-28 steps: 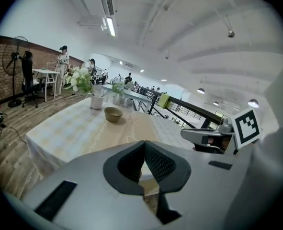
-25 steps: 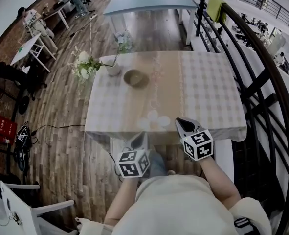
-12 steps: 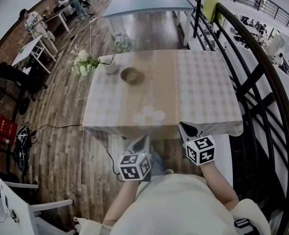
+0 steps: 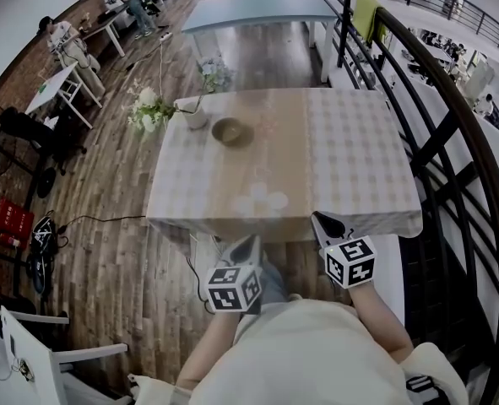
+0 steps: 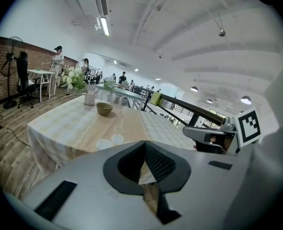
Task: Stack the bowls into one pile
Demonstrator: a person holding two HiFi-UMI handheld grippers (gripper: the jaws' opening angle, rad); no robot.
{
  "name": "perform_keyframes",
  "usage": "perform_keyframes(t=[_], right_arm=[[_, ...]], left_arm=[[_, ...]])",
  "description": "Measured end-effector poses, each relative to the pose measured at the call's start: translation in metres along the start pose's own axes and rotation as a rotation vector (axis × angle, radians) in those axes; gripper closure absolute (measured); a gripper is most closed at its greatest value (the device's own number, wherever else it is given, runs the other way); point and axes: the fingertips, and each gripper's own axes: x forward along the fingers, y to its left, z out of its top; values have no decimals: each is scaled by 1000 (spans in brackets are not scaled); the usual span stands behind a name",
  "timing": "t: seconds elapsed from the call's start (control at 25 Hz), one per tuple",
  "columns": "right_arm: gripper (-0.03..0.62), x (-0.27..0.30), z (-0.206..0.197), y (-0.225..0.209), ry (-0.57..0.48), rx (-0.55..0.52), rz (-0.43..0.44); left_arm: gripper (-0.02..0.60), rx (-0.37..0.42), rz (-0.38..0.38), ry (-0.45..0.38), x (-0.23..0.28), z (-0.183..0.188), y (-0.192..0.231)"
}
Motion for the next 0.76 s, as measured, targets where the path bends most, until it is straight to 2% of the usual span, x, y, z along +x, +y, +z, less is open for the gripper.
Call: perform_keyframes(t=[0.76], right_arm=[[594,-1,9,15,-20,-18,54]], left_arm=[[578,-3,-16,11,6,1,-4]])
